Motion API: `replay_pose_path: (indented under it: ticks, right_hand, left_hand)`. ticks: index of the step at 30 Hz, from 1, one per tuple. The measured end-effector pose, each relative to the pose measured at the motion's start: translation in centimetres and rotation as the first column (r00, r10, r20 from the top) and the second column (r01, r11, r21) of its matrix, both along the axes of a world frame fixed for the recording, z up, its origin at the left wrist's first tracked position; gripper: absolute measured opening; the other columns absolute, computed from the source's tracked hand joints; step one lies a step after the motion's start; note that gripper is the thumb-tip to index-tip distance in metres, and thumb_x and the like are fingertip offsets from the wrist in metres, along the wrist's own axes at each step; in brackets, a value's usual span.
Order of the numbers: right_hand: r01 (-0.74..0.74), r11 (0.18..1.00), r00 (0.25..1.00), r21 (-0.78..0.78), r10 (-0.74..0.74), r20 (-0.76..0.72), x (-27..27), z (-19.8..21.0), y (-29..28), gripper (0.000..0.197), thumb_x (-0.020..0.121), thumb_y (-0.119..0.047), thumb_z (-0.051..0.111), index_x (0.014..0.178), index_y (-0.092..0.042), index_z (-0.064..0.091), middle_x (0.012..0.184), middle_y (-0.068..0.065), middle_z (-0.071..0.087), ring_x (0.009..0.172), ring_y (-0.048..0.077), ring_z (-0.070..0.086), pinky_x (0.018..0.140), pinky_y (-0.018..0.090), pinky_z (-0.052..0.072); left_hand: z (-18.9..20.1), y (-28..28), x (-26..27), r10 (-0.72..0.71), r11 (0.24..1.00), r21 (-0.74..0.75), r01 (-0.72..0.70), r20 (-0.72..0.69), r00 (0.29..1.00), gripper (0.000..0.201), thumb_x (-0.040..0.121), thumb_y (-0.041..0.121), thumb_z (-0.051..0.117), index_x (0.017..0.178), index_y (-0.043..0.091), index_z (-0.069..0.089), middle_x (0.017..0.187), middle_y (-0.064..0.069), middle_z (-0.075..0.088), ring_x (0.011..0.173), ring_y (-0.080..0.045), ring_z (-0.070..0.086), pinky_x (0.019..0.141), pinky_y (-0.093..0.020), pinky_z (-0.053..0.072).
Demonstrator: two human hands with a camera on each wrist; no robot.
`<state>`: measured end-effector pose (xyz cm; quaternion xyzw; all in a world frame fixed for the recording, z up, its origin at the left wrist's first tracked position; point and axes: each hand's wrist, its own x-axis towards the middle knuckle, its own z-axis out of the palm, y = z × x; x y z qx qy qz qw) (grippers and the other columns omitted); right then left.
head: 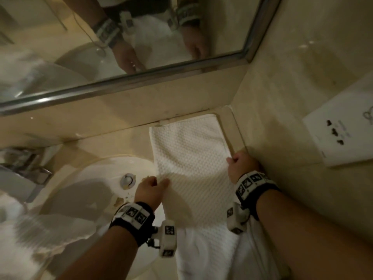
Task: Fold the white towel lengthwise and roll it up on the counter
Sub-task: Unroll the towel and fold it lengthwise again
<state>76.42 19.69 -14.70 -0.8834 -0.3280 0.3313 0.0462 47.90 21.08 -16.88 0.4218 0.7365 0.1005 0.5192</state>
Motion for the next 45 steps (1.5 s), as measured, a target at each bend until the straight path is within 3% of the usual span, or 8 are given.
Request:
replay_pose_path:
  ticks: [6, 12, 21, 25, 32, 35, 40, 45]
  right_hand:
    - [0.047, 0.972, 0.999, 0.229, -0.045, -0.017, 0.2, 1.8, 2.8, 0.022, 0.097, -0.045, 0.055, 0.11, -0.029, 0.063, 0.098, -0.002, 0.066, 0.086, 0.022, 0.058, 0.077, 0.03, 0.045]
    - [-0.001, 0.985, 1.0, 0.172, 0.004, -0.019, 0.1, 2.1, -0.3, 0.025, 0.094, -0.045, 0.054, 0.109, -0.026, 0.06, 0.098, 0.0, 0.065, 0.09, 0.028, 0.063, 0.079, 0.033, 0.051]
    - [-0.079, 0.996, 0.996, -0.04, 0.08, 0.037, -2.1, 1.6, -11.1, 0.04, 0.087, -0.058, 0.056, 0.103, -0.022, 0.058, 0.101, 0.002, 0.064, 0.09, 0.026, 0.064, 0.082, 0.042, 0.057]
    - [-0.064, 0.998, 0.994, 0.012, 0.065, -0.092, -3.1, 0.8, -13.9, 0.061, 0.073, -0.074, 0.06, 0.109, -0.025, 0.063, 0.109, 0.002, 0.058, 0.093, 0.022, 0.061, 0.086, 0.04, 0.057]
    - [0.016, 0.998, 0.992, 0.058, -0.008, -0.124, -2.8, 1.5, -14.3, 0.048, 0.097, -0.049, 0.055, 0.134, -0.02, 0.047, 0.138, 0.007, 0.056, 0.12, 0.032, 0.057, 0.098, 0.043, 0.048]
    - [0.058, 0.998, 0.997, -0.03, -0.059, -0.044, -2.3, 1.3, -14.3, 0.045, 0.095, -0.051, 0.056, 0.126, -0.019, 0.052, 0.128, 0.007, 0.062, 0.11, 0.033, 0.062, 0.092, 0.042, 0.051]
    - [0.083, 0.996, 0.996, -0.019, -0.084, -0.041, -2.1, 0.8, -14.5, 0.038, 0.088, -0.045, 0.068, 0.114, -0.019, 0.059, 0.11, 0.005, 0.067, 0.096, 0.029, 0.066, 0.083, 0.037, 0.054]
    - [0.022, 0.994, 0.995, -0.109, -0.031, -0.09, -1.8, 0.6, -14.0, 0.038, 0.089, -0.045, 0.066, 0.114, -0.017, 0.061, 0.109, 0.004, 0.067, 0.089, 0.026, 0.064, 0.08, 0.033, 0.053]
  left_hand:
    - [2.2, 4.5, 0.8, 0.118, 0.982, 0.141, -0.128, 0.077, 0.99, 0.025, 0.084, 0.047, 0.074, 0.086, 0.022, 0.071, 0.09, 0.0, 0.074, 0.086, -0.025, 0.07, 0.087, -0.047, 0.06]
    - [2.7, 3.9, -0.7, 0.088, 0.996, -0.002, -0.088, 0.017, 0.996, 0.073, 0.063, 0.07, 0.077, 0.105, 0.012, 0.068, 0.104, -0.015, 0.073, 0.097, -0.033, 0.069, 0.092, -0.051, 0.058]
    - [-0.4, -7.6, -2.1, -0.205, 0.888, -0.39, 0.244, 0.138, 0.969, 0.04, 0.084, 0.05, 0.077, 0.101, 0.014, 0.074, 0.107, -0.005, 0.075, 0.101, -0.027, 0.07, 0.093, -0.046, 0.055]
    - [-0.1, -9.4, -2.1, -0.201, 0.923, -0.307, 0.231, 0.128, 0.971, 0.028, 0.09, 0.046, 0.072, 0.103, 0.022, 0.071, 0.108, -0.001, 0.073, 0.101, -0.025, 0.068, 0.098, -0.045, 0.055]
    - [0.4, -9.8, -2.0, -0.244, 0.954, -0.176, 0.242, 0.015, 0.97, 0.049, 0.082, 0.062, 0.072, 0.088, 0.013, 0.069, 0.088, -0.004, 0.073, 0.086, -0.025, 0.069, 0.085, -0.044, 0.058]
    - [0.9, -9.9, -1.3, -0.298, 0.936, -0.197, 0.291, -0.004, 0.955, 0.053, 0.079, 0.066, 0.073, 0.082, 0.014, 0.067, 0.085, -0.005, 0.073, 0.082, -0.024, 0.069, 0.075, -0.038, 0.056]
    - [0.6, -10.1, -1.6, -0.172, 0.953, -0.231, 0.196, 0.122, 0.978, 0.034, 0.094, 0.049, 0.066, 0.105, 0.016, 0.07, 0.101, -0.004, 0.074, 0.092, -0.024, 0.07, 0.09, -0.044, 0.059]
    - [0.5, -10.0, -2.5, -0.155, 0.952, -0.248, 0.182, 0.128, 0.98, 0.024, 0.094, 0.041, 0.069, 0.097, 0.017, 0.072, 0.099, -0.004, 0.075, 0.096, -0.025, 0.07, 0.094, -0.047, 0.057]
